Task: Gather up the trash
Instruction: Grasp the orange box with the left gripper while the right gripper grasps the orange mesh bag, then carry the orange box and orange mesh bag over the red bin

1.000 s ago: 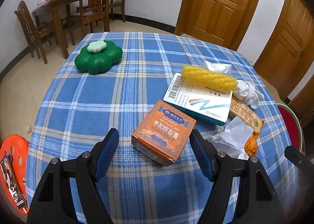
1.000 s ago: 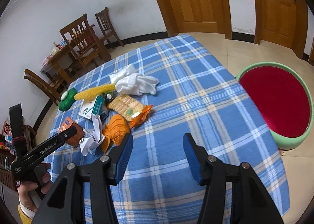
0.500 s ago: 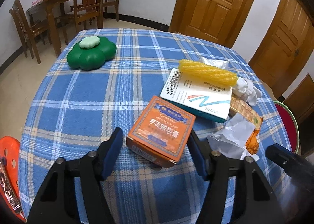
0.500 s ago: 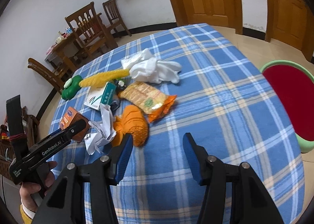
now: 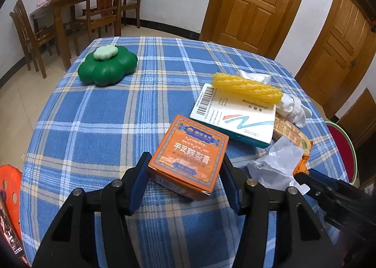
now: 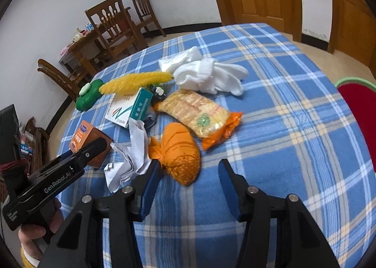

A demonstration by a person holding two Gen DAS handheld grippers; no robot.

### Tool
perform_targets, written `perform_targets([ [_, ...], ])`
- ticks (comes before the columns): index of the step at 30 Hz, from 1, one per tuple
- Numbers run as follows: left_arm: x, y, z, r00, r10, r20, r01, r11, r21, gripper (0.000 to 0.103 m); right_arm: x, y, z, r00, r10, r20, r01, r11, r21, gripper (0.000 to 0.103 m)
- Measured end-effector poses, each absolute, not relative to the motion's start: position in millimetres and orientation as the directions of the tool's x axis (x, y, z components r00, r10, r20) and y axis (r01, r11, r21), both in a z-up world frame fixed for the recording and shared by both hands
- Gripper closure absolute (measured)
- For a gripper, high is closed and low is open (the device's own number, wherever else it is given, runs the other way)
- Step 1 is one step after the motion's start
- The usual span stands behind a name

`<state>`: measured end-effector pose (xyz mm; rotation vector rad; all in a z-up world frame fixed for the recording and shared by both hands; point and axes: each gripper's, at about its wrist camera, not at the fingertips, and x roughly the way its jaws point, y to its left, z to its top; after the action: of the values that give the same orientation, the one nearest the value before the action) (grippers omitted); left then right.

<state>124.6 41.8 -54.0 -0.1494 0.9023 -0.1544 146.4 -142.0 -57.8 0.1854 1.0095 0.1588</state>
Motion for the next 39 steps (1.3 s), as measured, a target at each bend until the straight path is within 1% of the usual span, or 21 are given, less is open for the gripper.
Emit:
perform_targets([
  [1, 123.9, 42.3, -53.3, 0.611, -0.197, -0.767, 0.069, 0.978, -0.196, 0.045, 146.4, -141.3, -58.3, 0.524, 0.22, -0.823, -0.05, 0.972, 0.228, 0.059],
  [3, 122.0, 42.7, -51.4, 0.613, -0.197, -0.765, 0.066, 0.978, -0.2, 0.045, 146.3, -140.6, -59.1, 0.524, 0.225, -0.821, -0.057, 0.971, 0.23, 0.07],
  [6, 118.7, 43.2, -47.9, 0.615, -0.203, -0.762, 0.064, 0.976, -0.208, 0.045, 142.3, -140.5, -58.0, 0.531, 0.23, -0.816, -0.068, 0.971, 0.229, 0.074],
  [14, 109.5, 37.6, -34.5, 0.628, -0.216, -0.747, 0.076, 0.973, -0.217, 0.045, 126.9, -147.9, -42.7, 0.578, 0.212, -0.788, -0.066, 0.975, 0.214, 0.075],
  [24, 96.0, 19.1, -9.4, 0.65, -0.255, -0.716, 0.127, 0.965, -0.229, 0.045, 110.1, -172.6, -20.9, 0.636, 0.198, -0.746, -0.031, 0.972, 0.231, 0.075],
  [39, 88.7, -41.6, 16.1, 0.622, -0.334, -0.709, 0.242, 0.942, -0.232, 0.046, 87.8, -225.8, 3.3, 0.704, 0.147, -0.694, 0.051, 0.965, 0.256, 0.075],
])
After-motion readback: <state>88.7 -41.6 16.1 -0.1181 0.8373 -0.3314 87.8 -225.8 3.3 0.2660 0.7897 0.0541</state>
